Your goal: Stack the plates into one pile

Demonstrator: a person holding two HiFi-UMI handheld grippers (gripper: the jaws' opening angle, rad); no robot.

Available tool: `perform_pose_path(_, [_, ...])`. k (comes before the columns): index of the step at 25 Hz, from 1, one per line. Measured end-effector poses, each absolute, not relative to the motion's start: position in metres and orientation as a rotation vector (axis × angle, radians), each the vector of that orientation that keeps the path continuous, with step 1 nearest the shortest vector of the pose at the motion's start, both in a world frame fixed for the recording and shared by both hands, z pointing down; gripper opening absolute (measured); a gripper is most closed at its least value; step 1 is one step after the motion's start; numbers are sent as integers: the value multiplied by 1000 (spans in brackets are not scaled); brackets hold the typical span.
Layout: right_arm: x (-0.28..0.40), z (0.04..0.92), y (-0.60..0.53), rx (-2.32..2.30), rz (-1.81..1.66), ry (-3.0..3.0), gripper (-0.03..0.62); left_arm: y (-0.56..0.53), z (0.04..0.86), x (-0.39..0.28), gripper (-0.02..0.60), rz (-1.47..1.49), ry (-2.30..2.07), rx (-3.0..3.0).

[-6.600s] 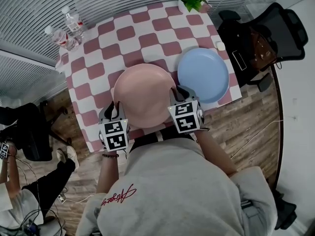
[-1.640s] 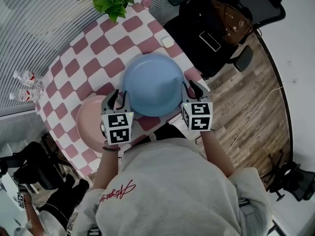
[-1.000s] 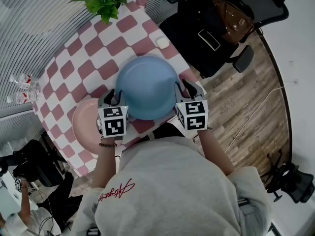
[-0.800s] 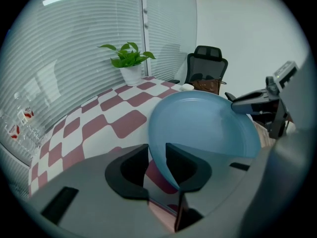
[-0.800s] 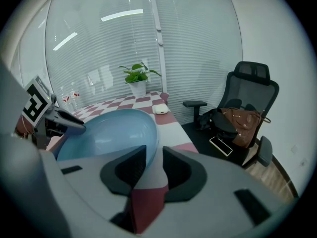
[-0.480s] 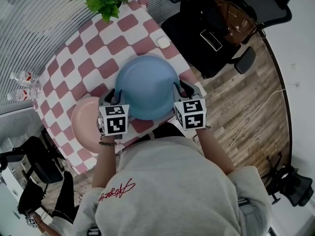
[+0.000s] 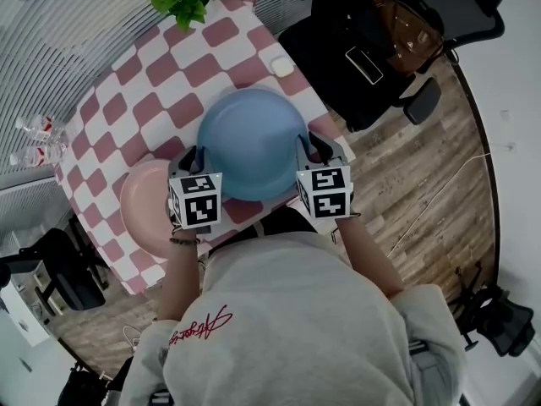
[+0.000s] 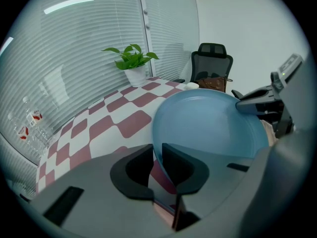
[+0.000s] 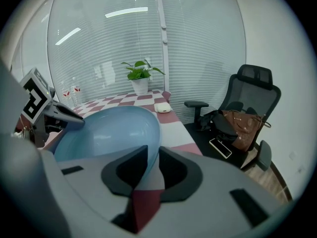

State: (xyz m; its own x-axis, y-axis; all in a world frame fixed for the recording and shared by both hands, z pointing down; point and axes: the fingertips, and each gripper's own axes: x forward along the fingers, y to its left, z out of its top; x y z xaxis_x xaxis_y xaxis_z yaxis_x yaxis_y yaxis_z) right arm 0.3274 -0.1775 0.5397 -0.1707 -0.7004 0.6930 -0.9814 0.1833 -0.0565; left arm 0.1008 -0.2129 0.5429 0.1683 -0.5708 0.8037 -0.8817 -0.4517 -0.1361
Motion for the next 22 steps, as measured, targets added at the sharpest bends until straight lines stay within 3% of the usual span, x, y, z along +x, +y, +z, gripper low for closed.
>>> perform_pose_path(22, [332,514,-177,1567,654,-1961,63,-196,508,103,61,1053,-1448,2101])
